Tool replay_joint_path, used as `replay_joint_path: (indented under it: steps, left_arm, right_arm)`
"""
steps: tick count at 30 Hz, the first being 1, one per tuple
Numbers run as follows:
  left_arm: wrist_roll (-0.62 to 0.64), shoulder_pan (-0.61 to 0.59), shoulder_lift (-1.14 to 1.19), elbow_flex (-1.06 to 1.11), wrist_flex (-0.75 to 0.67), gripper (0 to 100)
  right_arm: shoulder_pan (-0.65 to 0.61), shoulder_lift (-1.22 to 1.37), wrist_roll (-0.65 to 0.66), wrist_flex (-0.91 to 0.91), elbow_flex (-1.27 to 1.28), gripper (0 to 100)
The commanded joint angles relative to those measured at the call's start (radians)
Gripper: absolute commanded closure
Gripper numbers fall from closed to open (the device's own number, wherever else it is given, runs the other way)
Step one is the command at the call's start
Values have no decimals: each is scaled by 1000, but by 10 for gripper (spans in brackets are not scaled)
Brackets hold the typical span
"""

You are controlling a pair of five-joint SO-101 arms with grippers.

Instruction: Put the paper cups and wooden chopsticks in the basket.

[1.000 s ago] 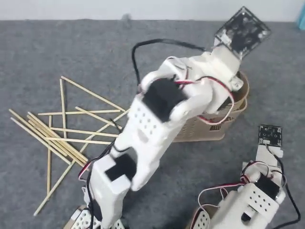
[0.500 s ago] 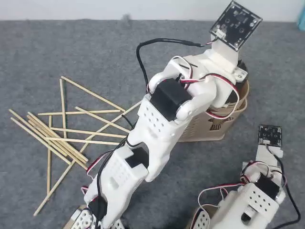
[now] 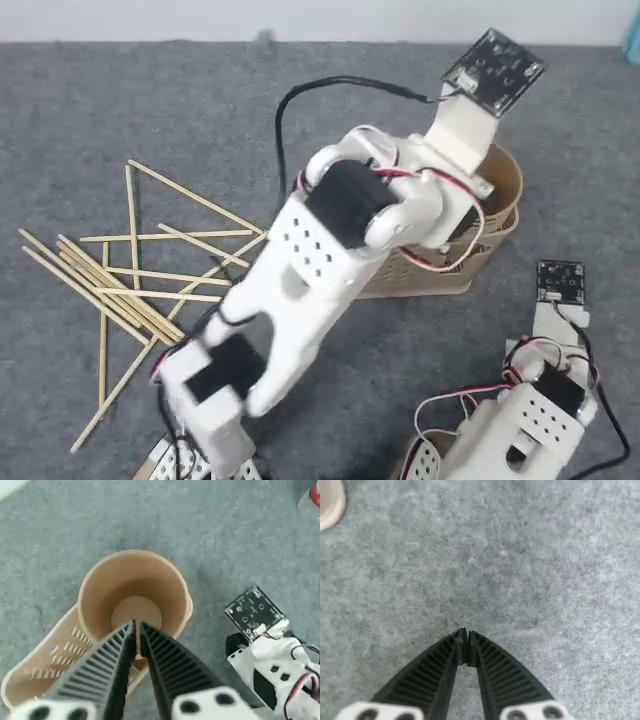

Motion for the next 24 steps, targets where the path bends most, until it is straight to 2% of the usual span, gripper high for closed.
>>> replay_joint_path:
  steps: [1,5,8,10,15,24]
  left_arm:
    - [-17,0,-203,308,-199,989]
    - [51,6,-414,711,-532,989]
    - [55,5,-601,1010,-806,988]
    - [55,0,-701,1159,-927,988]
    - [55,-20,-795,1319,-1003,988]
    - [55,-14,-802,1531,-1195,988]
  right_arm:
    - [-13,-15,11,-5,-5,991]
    - [-10,-15,11,-4,-5,991]
    - [-10,-15,11,-4,-5,991]
    - [-10,-15,11,-4,-5,991]
    - [-12,-15,11,-2,-5,991]
    - [-10,-15,11,-1,-5,991]
